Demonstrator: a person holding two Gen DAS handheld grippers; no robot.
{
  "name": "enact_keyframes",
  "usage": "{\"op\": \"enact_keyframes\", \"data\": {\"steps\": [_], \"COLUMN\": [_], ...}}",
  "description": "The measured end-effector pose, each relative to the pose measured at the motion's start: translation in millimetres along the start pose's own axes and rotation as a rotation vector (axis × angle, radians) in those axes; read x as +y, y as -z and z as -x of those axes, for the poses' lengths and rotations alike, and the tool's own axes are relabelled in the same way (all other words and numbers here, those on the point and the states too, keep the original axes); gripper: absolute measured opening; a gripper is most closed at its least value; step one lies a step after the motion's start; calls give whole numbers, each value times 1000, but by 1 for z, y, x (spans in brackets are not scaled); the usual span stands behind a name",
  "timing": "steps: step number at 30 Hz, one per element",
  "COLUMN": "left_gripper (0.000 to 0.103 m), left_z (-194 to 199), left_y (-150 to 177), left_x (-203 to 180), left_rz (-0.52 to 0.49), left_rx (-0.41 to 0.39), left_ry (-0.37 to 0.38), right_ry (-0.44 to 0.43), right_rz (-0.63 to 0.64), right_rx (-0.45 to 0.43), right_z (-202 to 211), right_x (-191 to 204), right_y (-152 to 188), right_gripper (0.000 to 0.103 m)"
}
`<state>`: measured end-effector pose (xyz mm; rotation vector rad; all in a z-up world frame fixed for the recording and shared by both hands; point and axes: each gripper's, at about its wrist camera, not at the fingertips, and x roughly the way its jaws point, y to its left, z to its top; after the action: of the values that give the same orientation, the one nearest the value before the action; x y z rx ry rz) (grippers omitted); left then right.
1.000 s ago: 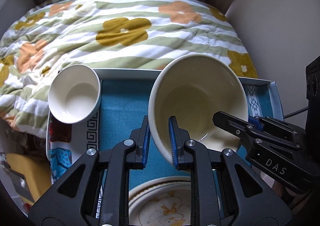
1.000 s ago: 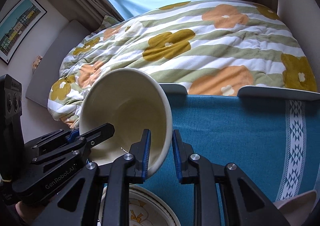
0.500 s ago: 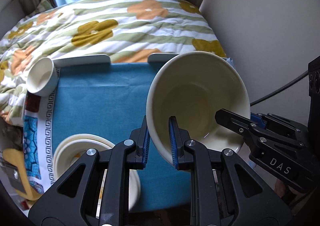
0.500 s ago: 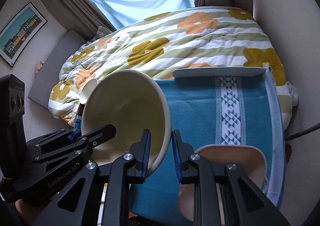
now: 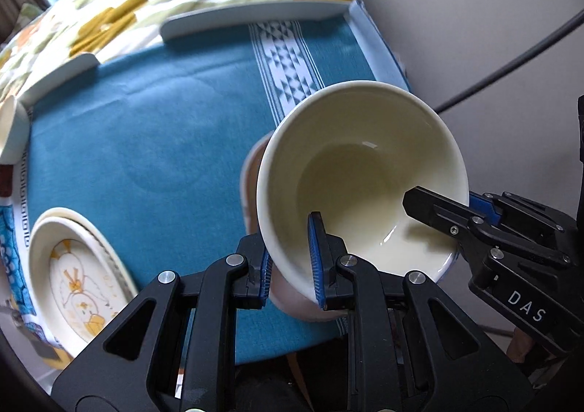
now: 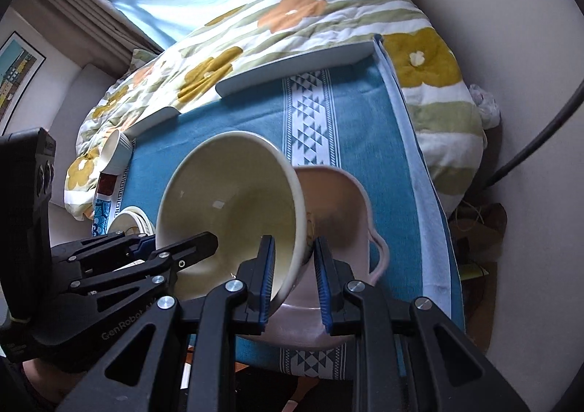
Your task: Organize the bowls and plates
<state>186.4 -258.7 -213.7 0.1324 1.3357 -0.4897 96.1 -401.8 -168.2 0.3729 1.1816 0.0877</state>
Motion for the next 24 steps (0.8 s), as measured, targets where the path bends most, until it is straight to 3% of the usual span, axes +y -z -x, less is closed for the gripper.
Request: {"op": "enact_keyframes", "data": {"steps": [8,15,24], "left_gripper": [16,16,16], "left_z": [-28,-36,-45], "left_y": [7,2,6], "left_x": [-13,-19,-21], "left_rz": [-82,-154,-195], "left_rx": [51,46,56], "left_ry": [-58,-140,-192], "right_ry": [8,1,10], "right_rz": [-56,-68,-67], "right_rx": [50,58,53], "right_z": [-22,-30,-33], "right_x": [-21,-27,-24], "right_y": [16,21,23], "right_gripper": [20,20,20]}}
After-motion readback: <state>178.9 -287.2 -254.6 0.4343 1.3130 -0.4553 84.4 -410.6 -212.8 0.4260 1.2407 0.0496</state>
